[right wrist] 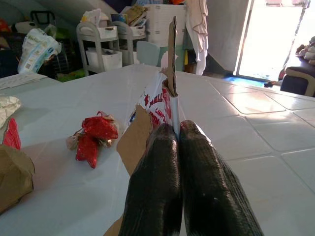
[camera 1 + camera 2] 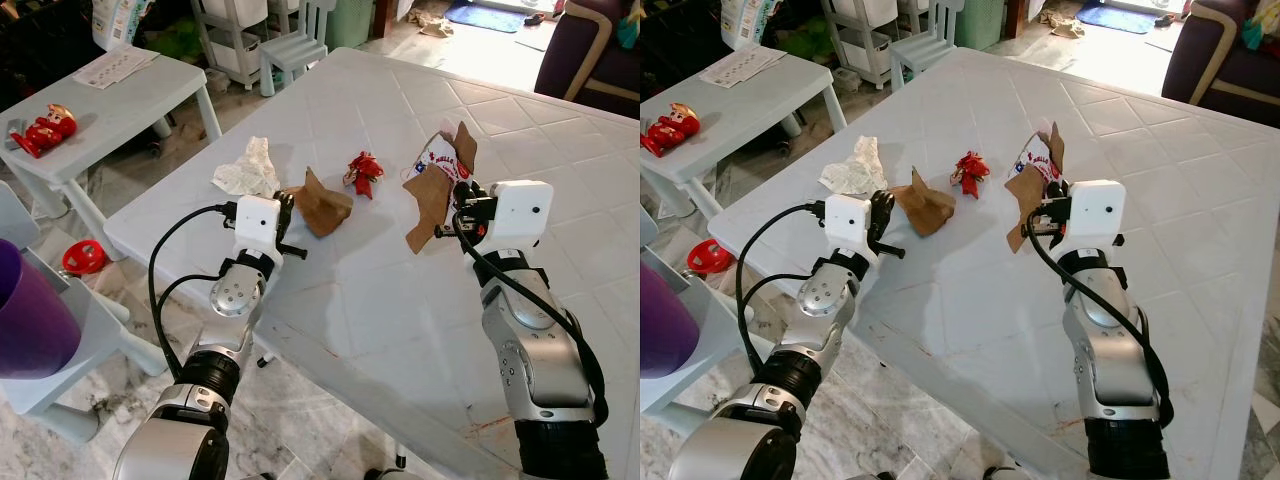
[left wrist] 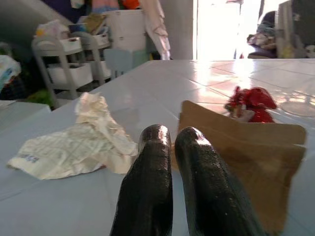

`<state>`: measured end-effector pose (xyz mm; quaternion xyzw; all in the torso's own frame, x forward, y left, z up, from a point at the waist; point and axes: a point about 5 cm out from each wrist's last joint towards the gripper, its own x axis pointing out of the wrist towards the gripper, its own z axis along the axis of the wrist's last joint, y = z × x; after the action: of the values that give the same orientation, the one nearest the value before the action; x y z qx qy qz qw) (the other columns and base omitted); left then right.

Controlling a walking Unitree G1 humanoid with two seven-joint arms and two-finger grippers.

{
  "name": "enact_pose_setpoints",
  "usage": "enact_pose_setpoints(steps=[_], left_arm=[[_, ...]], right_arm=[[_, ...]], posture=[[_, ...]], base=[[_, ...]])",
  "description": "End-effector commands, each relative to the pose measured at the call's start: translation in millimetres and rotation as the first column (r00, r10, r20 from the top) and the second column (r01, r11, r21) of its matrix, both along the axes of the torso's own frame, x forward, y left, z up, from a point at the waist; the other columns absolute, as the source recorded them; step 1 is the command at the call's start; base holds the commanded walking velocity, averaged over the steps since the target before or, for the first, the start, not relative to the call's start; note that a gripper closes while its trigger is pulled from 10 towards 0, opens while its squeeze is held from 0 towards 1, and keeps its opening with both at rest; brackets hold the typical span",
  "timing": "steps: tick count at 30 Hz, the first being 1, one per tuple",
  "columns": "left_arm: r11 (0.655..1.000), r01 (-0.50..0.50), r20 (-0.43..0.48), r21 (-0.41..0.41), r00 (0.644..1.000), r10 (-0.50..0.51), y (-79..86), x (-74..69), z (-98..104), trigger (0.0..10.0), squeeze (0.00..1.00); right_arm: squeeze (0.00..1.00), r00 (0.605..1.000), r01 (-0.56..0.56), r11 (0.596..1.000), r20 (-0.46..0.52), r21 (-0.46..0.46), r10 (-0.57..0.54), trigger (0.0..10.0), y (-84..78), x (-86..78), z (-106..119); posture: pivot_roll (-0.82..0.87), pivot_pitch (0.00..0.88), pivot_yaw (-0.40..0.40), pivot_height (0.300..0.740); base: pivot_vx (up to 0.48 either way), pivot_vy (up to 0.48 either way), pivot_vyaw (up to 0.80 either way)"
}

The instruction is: Picking trash to rubbish bin

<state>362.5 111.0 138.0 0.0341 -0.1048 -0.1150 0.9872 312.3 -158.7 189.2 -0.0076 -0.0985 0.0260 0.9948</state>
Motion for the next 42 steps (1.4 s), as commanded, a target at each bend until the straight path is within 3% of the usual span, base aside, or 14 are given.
enact_pose_setpoints(steps=[1,8,15,18,26,29,30,33,38,42], left_arm=[[0.997,-0.056,-0.044,-0.054,0.998,0.054,5.2,4.5,1.4,10.0,1.0],[0.97,-0.129,-0.15,-0.205,0.984,0.099,9.3,11.7,0.2,10.0,1.0],[0.956,-0.147,-0.178,-0.255,0.979,0.103,8.7,15.1,3.1,10.0,1.0],[0.928,-0.146,-0.235,-0.344,0.97,0.066,1.7,19.2,5.3,10.0,1.0],[0.904,-0.097,-0.232,-0.416,0.973,-0.002,-13.2,22.0,15.8,10.0,1.0],[0.863,-0.106,-0.262,-0.495,0.965,-0.032,-17.6,23.7,17.9,10.0,1.0],[0.863,-0.106,-0.262,-0.495,0.965,-0.032,-17.6,23.7,17.9,10.0,1.0],[0.792,-0.129,-0.318,-0.597,0.944,-0.086,-23.5,24.4,14.8,10.0,1.0],[0.75,-0.138,-0.355,-0.647,0.925,-0.136,-27.3,25.3,11.5,10.0,1.0],[0.749,-0.132,-0.364,-0.649,0.919,-0.153,-30.6,25.7,10.7,10.0,1.0]], right_arm=[[0.0,1.0,0.0,1.0,0.015,0.006,-0.001,0.0,-0.2,0.6,2.3],[0.0,1.0,-0.005,1.0,0.014,0.01,0.005,0.0,2.8,-0.2,1.3],[0.0,1.0,-0.005,1.0,0.017,0.008,0.005,0.0,1.9,1.1,2.2],[0.0,1.0,-0.004,1.0,0.02,0.008,0.004,0.0,1.9,1.4,2.0],[0.0,1.0,-0.005,1.0,0.017,0.01,0.004,0.0,2.9,-0.1,0.1],[0.0,1.0,-0.001,1.0,0.017,0.01,0.001,0.0,1.6,0.3,0.4],[0.0,1.0,-0.001,1.0,0.017,0.01,0.001,0.0,1.6,0.3,0.4],[0.0,1.0,-0.002,1.0,0.019,0.009,0.001,0.0,1.5,0.6,0.7],[0.0,1.0,-0.002,1.0,0.019,0.008,0.002,0.0,1.7,0.0,0.8],[0.0,1.0,0.0,1.0,0.018,0.007,-0.001,0.0,1.3,-0.7,0.8]], posture=[[-0.09,0.116,0.028,0.74],[-0.09,0.111,0.026,0.74],[-0.09,0.111,0.025,0.74],[-0.09,0.113,0.027,0.74],[-0.1,0.113,0.031,0.74],[-0.1,0.112,0.03,0.74],[-0.1,0.112,0.03,0.74],[-0.1,0.113,0.028,0.74],[-0.1,0.117,0.03,0.74],[-0.11,0.12,0.031,0.74]], base=[[0.0,0.0,0.0],[0.0,0.0,0.0],[0.0,0.0,0.0],[0.0,0.0,0.0],[0.0,0.0,0.0],[0.0,0.0,0.0],[0.0,0.0,0.0],[0.0,0.0,0.0],[0.0,0.0,0.0],[0.0,0.0,0.0]])
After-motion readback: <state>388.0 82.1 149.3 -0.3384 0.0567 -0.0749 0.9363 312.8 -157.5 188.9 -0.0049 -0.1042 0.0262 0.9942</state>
